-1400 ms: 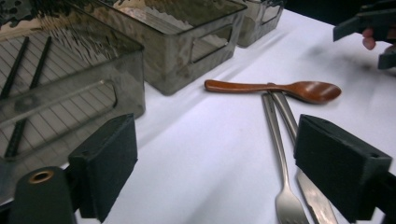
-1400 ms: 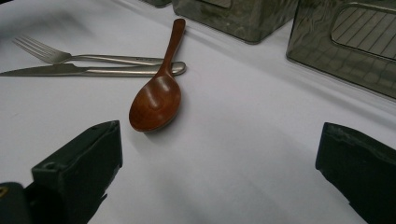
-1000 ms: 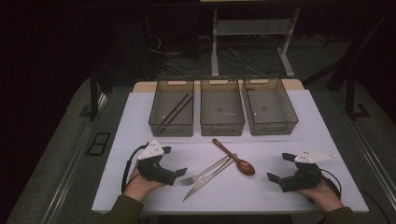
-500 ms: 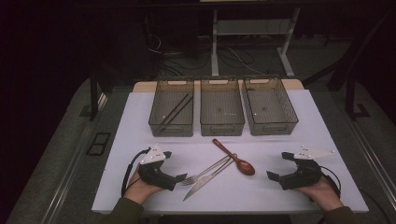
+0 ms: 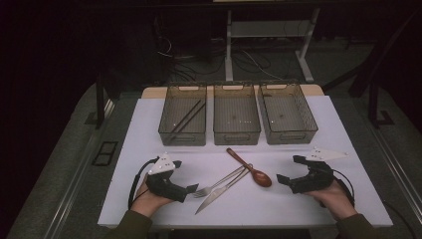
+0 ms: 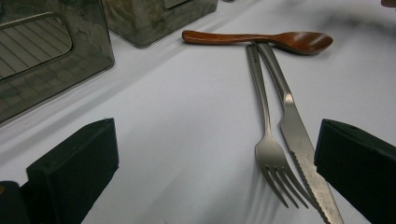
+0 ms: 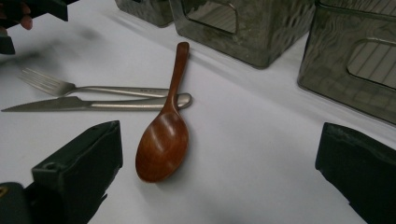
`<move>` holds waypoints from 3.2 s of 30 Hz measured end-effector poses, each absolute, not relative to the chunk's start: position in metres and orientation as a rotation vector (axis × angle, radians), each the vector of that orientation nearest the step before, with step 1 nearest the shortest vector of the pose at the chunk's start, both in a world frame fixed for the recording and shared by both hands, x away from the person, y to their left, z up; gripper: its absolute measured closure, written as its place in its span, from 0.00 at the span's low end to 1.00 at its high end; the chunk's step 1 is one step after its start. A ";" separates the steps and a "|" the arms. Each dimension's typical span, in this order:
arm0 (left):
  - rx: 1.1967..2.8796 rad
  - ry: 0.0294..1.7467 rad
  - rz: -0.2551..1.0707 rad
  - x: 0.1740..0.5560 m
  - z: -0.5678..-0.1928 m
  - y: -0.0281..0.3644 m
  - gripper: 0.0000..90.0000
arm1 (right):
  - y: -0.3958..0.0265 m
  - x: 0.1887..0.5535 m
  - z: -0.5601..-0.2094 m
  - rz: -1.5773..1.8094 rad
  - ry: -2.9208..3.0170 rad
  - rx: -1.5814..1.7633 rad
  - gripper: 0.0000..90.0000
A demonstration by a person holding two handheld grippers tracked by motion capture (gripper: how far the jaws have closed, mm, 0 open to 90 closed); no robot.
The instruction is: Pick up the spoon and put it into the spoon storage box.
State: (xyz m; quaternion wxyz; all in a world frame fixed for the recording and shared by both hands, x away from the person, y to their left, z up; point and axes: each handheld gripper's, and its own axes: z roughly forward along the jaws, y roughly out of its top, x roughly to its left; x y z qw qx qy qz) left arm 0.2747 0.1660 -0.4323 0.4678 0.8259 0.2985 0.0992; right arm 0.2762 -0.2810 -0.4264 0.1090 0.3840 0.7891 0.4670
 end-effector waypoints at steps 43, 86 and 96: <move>2.009 0.738 0.262 0.273 -0.434 0.168 0.00 | -0.229 0.302 -0.443 1.257 2.585 1.110 0.41; 2.012 0.730 0.275 0.274 -0.434 0.166 0.00 | -0.216 0.290 -0.449 1.155 2.674 0.966 0.69; 2.016 0.727 0.279 0.273 -0.434 0.166 0.00 | -0.213 0.288 -0.450 1.168 2.696 0.950 0.82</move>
